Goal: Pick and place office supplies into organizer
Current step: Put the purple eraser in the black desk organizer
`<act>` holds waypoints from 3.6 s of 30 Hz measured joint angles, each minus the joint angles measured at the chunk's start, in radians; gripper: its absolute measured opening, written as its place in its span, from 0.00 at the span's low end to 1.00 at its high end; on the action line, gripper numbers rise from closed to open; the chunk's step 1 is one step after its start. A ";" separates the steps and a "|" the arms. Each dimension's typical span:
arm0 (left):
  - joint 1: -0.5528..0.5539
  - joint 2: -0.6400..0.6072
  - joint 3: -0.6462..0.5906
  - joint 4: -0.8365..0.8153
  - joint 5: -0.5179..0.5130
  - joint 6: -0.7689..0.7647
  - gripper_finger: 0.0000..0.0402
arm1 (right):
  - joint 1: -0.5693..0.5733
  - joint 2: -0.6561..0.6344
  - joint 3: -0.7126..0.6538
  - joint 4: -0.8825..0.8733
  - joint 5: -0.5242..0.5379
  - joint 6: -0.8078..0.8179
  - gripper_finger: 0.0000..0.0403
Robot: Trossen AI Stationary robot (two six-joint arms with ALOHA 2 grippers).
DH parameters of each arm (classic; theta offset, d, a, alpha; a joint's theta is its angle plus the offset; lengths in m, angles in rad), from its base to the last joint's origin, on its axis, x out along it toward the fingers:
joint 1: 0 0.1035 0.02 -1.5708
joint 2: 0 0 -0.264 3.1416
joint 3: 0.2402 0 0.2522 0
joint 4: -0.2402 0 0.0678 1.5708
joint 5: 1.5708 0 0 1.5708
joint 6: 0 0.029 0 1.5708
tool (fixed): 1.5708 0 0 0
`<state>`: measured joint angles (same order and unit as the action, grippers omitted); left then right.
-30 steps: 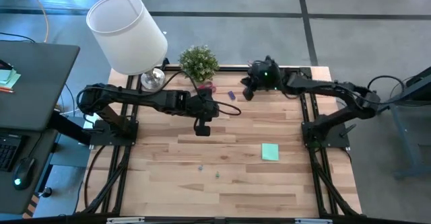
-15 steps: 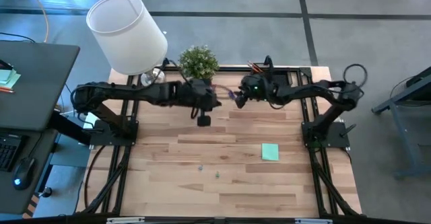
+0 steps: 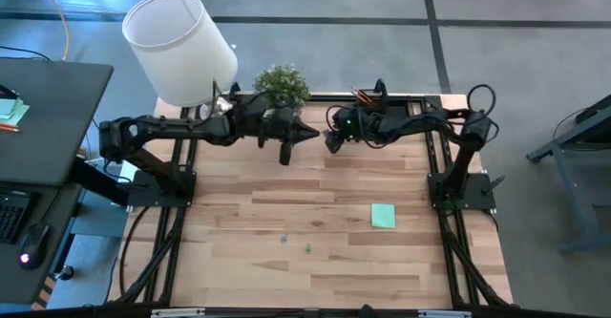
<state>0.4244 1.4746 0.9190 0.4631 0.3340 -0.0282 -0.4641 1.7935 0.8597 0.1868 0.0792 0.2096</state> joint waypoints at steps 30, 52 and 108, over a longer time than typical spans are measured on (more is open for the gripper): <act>-0.006 -0.001 -0.011 -0.031 0.066 0.009 0.02 | 0.059 0.078 0.009 0.045 0.131 0.018 0.44; -0.006 -0.001 -0.011 -0.039 0.066 0.005 0.02 | 0.050 0.162 0.013 0.126 0.129 -0.009 0.31; -0.006 0.000 -0.011 -0.114 0.070 -0.003 0.02 | -0.174 -0.340 0.037 -0.694 -0.243 -0.437 0.15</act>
<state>0.4187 1.4746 0.9077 0.3489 0.4038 -0.0316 -0.6382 1.4540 0.8967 -0.5073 -0.1635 -0.2276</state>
